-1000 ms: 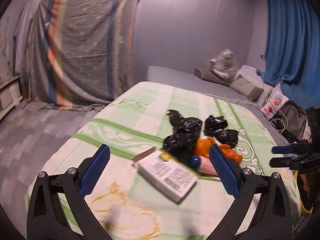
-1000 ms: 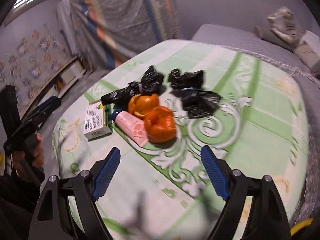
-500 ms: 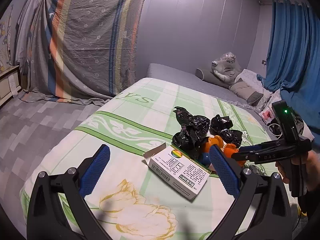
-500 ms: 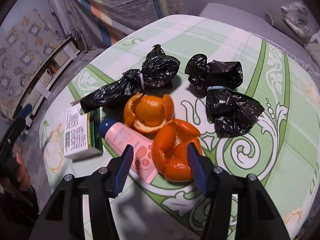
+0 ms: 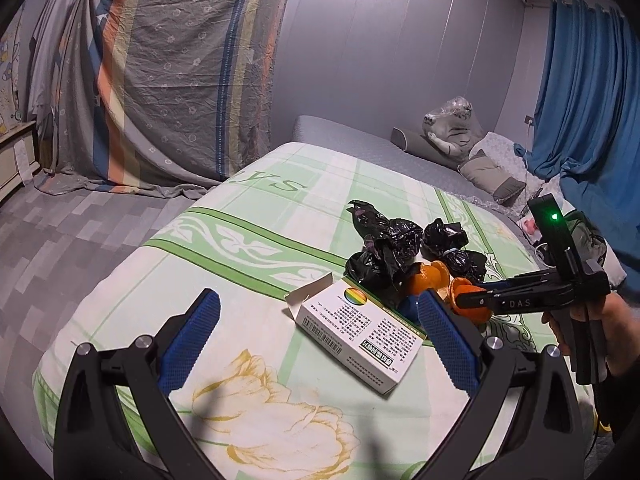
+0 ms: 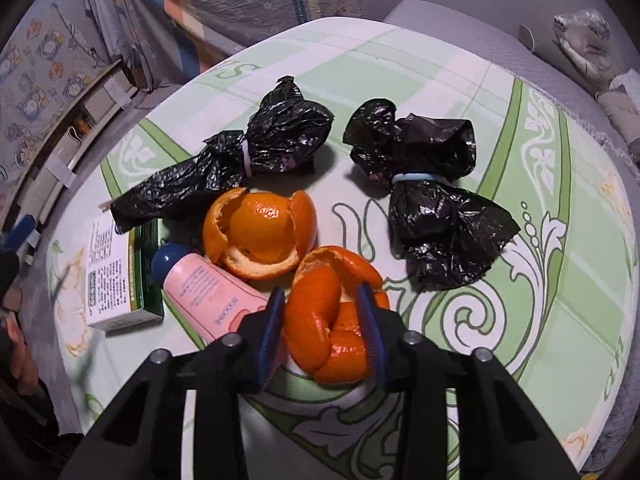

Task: Collect trash
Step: 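Grasp the orange peel with the right gripper and lift it, then grasp the two black plastic bags with the left gripper while the right gripper holds the peel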

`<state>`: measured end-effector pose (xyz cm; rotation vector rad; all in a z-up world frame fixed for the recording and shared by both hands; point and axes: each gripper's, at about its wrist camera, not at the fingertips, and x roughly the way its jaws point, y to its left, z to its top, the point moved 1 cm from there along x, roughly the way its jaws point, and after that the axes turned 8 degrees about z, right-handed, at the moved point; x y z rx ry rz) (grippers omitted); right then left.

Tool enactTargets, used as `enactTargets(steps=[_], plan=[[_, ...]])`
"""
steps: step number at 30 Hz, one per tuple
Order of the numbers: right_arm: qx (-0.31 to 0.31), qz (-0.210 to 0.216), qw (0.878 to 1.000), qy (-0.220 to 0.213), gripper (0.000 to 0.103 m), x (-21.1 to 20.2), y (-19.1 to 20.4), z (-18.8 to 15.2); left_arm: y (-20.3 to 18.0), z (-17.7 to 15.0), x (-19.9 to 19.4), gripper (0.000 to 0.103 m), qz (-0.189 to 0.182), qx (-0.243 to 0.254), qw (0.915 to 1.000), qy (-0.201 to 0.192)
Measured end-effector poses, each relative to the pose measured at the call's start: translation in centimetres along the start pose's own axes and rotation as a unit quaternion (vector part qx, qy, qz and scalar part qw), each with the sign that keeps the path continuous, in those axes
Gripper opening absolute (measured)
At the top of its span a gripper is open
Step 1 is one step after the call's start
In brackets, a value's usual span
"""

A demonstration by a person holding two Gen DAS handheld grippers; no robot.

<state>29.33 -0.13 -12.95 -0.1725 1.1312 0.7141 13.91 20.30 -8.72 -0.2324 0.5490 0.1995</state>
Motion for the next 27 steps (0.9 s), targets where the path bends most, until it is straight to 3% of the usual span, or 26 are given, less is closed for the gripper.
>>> enactTargets(steps=[2,5,10,17,21,27], plan=[[0.011,0.021,1.0,0.0,0.019,-0.2,-0.4,-0.1,-0.1,0.0,0.0,0.095,0.003,0.004,1.0,-0.001],[0.022,0.035,0.999,-0.002,0.018,-0.7,-0.8,-0.6,-0.7,0.1,0.0,0.095,0.002,0.015,0.9999,-0.001],[0.073,0.109,0.991,-0.028,0.018,-3.6,-2.8,-2.1,-3.3,0.8,-0.1,0.095,-0.005,0.067,0.9977,-0.013],[0.11,0.176,0.974,-0.095,0.018,-10.4,-4.7,-6.7,-9.4,2.7,1.7,0.095,-0.049,0.162,0.9853,-0.023],[0.122,0.198,0.964,-0.126,0.018,-13.5,-4.7,-9.9,-14.2,3.8,4.8,0.095,-0.097,0.23,0.9684,0.002],[0.143,0.209,0.954,-0.158,0.018,-16.3,-5.4,-13.7,-20.4,5.0,11.0,0.095,-0.158,0.339,0.926,0.055]])
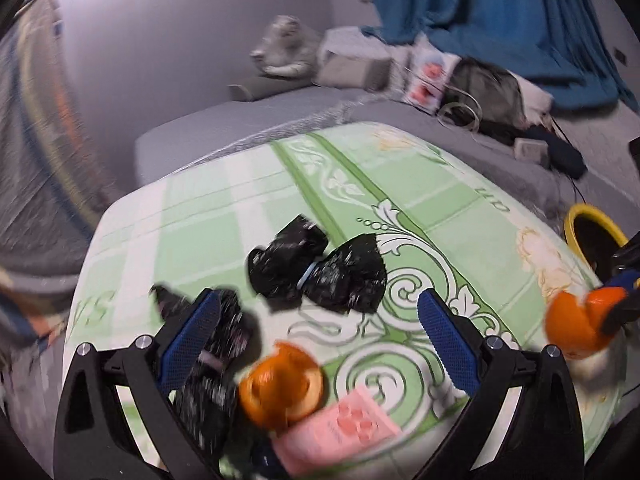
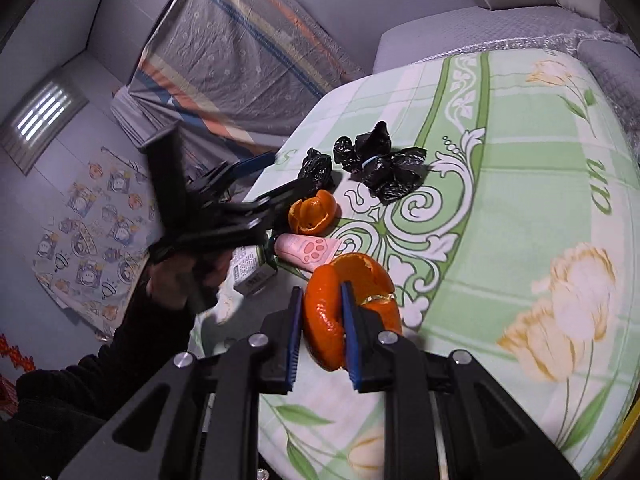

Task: Collect trash
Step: 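Grasp the two black plastic bags with the left gripper while the right gripper holds the peel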

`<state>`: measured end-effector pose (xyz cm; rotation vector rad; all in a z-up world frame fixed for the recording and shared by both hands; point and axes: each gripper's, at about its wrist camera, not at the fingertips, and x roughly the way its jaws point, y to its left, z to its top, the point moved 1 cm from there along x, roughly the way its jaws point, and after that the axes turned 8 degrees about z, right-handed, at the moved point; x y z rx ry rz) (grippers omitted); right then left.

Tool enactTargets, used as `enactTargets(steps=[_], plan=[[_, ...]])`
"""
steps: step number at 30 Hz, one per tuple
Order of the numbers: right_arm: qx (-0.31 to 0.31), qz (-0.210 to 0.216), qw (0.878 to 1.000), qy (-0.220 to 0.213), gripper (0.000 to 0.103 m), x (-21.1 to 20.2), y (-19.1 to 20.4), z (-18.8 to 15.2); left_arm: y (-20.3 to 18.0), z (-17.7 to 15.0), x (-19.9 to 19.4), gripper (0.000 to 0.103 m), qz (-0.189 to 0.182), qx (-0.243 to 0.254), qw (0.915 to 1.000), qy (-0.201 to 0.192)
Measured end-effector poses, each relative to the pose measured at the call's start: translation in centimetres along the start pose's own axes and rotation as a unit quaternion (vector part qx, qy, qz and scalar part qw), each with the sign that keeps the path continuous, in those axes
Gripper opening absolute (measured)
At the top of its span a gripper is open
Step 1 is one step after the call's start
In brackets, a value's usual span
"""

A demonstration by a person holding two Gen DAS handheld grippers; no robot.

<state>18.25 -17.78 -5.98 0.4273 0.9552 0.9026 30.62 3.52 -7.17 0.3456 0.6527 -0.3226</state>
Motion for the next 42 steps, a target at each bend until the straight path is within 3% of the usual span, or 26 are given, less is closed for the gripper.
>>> enactTargets(steps=[2,4,10,16,17,19,21,23,25,28,32,35,38,42], plan=[[0.002,0.001,1.0,-0.006,0.018,-0.6,0.0,-0.6,-0.1,0.9,2.0,0.095,0.016,0.024,0.9995,0.009],[0.006,0.01,1.0,-0.013,0.018,-1.5,0.1,-1.3,0.0,1.8,3.9,0.095,0.01,0.034,0.9992,0.021],[0.009,0.024,0.999,-0.026,0.018,-2.8,0.2,-2.1,0.3,2.7,9.4,0.095,0.025,0.035,0.9969,0.067],[0.009,0.028,0.999,-0.034,0.018,-3.1,0.2,-2.1,0.5,2.3,12.1,0.093,0.025,0.022,0.9941,0.103],[0.008,0.029,0.999,-0.035,0.018,-3.2,0.2,-2.2,0.5,2.3,12.4,0.09,0.021,0.017,0.9937,0.109],[0.008,0.029,0.999,-0.038,0.018,-3.2,0.3,-2.3,0.7,2.2,12.9,0.07,0.02,0.014,0.9924,0.121],[0.009,0.032,0.999,-0.039,0.018,-3.3,0.4,-2.4,0.7,2.1,13.0,0.062,0.023,0.011,0.9919,0.125],[0.01,0.033,0.999,-0.042,0.018,-3.2,0.4,-2.5,0.8,2.2,12.9,0.052,0.027,0.011,0.992,0.123],[0.012,0.035,0.998,-0.044,0.018,-3.2,0.4,-2.5,0.8,2.4,12.5,0.037,0.02,0.011,0.9928,0.117],[0.014,0.035,0.998,-0.048,0.018,-3.3,0.3,-2.6,0.8,2.7,11.9,0.029,0.01,0.007,0.9935,0.113],[0.022,0.034,0.998,-0.055,0.018,-3.5,-0.1,-2.8,0.7,3.3,9.5,0.028,-0.007,-0.004,0.996,0.089],[0.026,0.031,0.997,-0.065,0.018,-3.9,-0.1,-3.1,0.2,3.9,6.0,0.028,-0.016,-0.011,0.9985,0.05],[0.03,0.027,0.996,-0.076,0.018,-4.6,-0.1,-3.3,-0.8,4.1,1.9,0.028,-0.009,-0.02,0.9997,0.01],[0.034,0.022,0.995,-0.087,0.018,-5.2,0.0,-3.7,-2.0,3.5,-2.2,0.028,0.002,-0.037,0.9992,-0.015]])
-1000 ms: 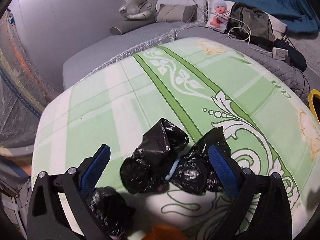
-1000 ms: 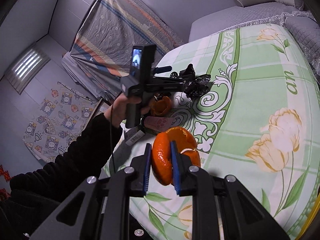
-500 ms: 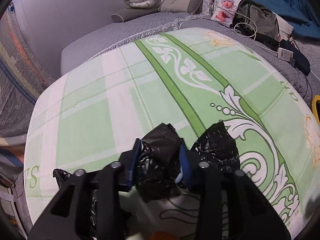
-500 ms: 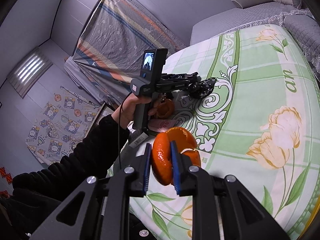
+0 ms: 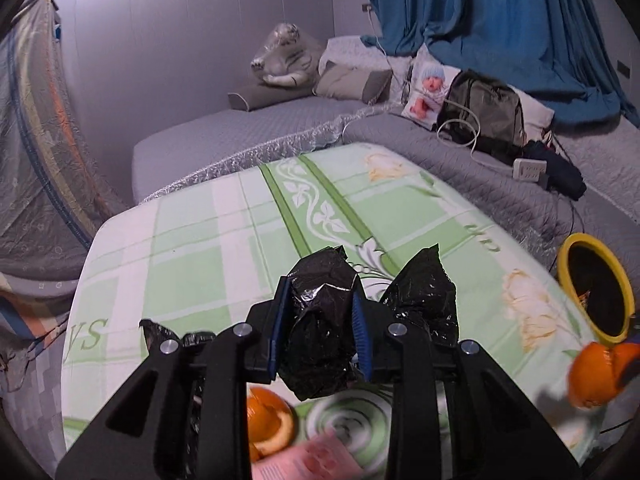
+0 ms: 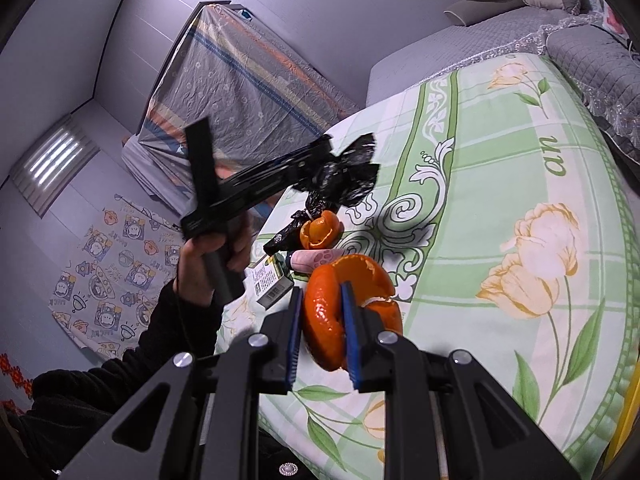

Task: Collect trash
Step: 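Grasp the two black plastic bags with the left gripper while the right gripper holds the peel, then carry the black bags and orange peel over the yellow-rimmed bin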

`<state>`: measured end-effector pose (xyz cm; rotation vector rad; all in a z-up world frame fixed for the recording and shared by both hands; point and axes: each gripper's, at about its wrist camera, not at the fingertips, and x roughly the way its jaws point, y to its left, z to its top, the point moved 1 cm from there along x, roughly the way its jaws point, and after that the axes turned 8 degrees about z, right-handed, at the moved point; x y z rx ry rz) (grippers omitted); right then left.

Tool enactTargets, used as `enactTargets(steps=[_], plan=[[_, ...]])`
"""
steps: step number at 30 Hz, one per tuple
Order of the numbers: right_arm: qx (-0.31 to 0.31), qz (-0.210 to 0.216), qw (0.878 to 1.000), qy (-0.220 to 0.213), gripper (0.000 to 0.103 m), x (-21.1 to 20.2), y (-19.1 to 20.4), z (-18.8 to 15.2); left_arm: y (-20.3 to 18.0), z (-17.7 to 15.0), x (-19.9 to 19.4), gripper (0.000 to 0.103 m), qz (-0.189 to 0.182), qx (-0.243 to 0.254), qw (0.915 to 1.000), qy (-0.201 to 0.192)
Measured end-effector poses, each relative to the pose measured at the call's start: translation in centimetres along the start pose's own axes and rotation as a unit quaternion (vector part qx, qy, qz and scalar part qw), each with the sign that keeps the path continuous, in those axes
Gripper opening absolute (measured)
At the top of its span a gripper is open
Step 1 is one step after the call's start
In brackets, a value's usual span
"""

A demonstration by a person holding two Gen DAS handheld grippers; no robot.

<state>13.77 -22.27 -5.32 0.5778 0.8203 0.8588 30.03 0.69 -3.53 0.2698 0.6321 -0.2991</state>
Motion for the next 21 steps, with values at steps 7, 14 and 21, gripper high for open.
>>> enactTargets(steps=[7,14,21], plan=[[0.027,-0.016,0.999,-0.017,0.018,-1.1,-1.1,-0.8,-2.9,-1.8,-5.6,0.028,0.032,-0.012,0.9991,-0.026],[0.052,-0.037,0.997,-0.053,0.018,-3.8,-2.1,-1.7,-7.5,-2.0,-9.0,0.028,0.005,0.009,0.9986,-0.053],[0.06,-0.062,0.992,-0.096,0.018,-7.8,-3.1,-1.6,-11.8,-0.6,-10.6,0.028,-0.03,0.025,0.9962,-0.078]])
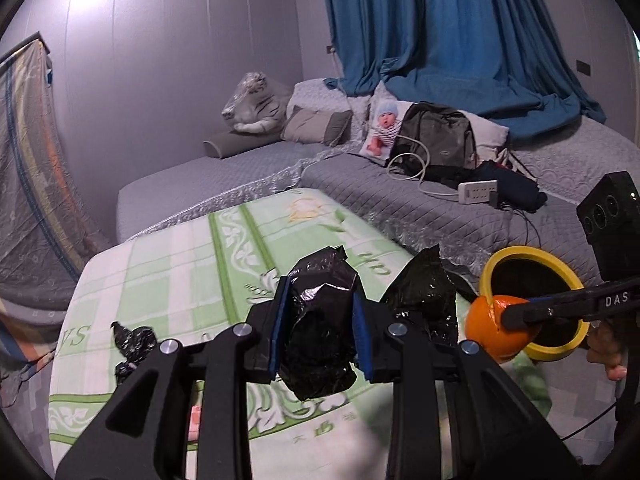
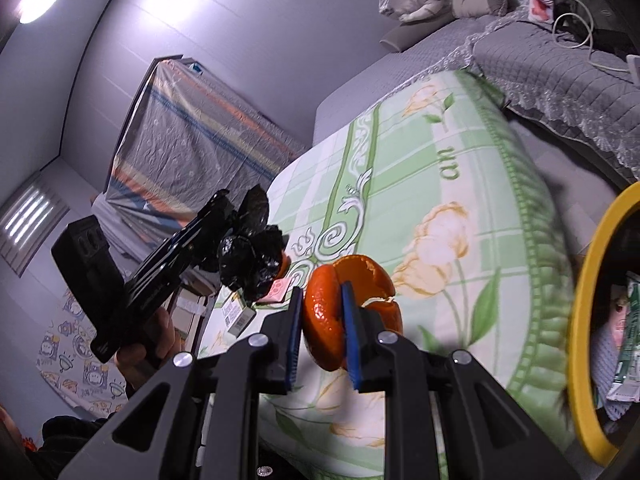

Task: Collect trash
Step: 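Carry the black bags and orange peel over the yellow-rimmed bin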

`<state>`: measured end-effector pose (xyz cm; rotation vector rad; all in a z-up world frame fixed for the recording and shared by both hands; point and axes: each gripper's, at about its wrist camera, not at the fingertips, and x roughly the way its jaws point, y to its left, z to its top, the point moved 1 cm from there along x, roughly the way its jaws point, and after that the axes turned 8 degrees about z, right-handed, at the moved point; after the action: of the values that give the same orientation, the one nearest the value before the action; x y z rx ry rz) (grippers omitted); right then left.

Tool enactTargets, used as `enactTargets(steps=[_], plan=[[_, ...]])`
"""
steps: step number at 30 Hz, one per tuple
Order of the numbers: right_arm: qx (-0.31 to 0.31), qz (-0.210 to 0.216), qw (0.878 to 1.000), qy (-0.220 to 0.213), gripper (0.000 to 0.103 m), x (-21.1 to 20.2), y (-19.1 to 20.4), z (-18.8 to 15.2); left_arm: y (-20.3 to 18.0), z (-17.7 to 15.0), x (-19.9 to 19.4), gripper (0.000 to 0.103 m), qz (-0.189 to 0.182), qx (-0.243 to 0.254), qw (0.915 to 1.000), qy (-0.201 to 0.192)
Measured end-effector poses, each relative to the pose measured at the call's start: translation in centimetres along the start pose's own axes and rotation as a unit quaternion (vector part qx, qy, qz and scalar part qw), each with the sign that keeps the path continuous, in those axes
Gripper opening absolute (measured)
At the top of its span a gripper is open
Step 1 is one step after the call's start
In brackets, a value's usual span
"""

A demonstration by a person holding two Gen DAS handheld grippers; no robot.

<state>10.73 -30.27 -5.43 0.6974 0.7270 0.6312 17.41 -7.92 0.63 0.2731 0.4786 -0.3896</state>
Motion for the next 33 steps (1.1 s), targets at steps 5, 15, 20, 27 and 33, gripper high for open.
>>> enactTargets(steps=[5,15,20,27,33], plan=[[0.009,-0.025,0.999,-0.037,0.018,-3.5,-1.7,0.7,-2.7,0.9,0.3,0.028,-0.025,0.01,0.9996,-0.007],[0.027,-0.087,0.989,-0.118,0.018,-10.9,-5.0,1.1,-8.8,2.9,1.7,0.028,-0.077,0.041,0.996,-0.021],[0.047,-0.111,0.981,-0.152,0.018,-14.0,-7.3,0.6,-12.3,3.8,2.9,0.028,-0.103,0.054,0.9929,-0.023],[0.067,-0.154,0.97,-0.177,0.018,-16.4,-10.1,-0.1,-17.2,4.5,4.5,0.028,-0.13,0.072,0.9887,-0.022],[0.093,-0.201,0.956,-0.192,0.018,-17.7,-13.3,-0.9,-22.0,4.1,7.8,0.028,-0.157,0.077,0.9845,-0.011]])
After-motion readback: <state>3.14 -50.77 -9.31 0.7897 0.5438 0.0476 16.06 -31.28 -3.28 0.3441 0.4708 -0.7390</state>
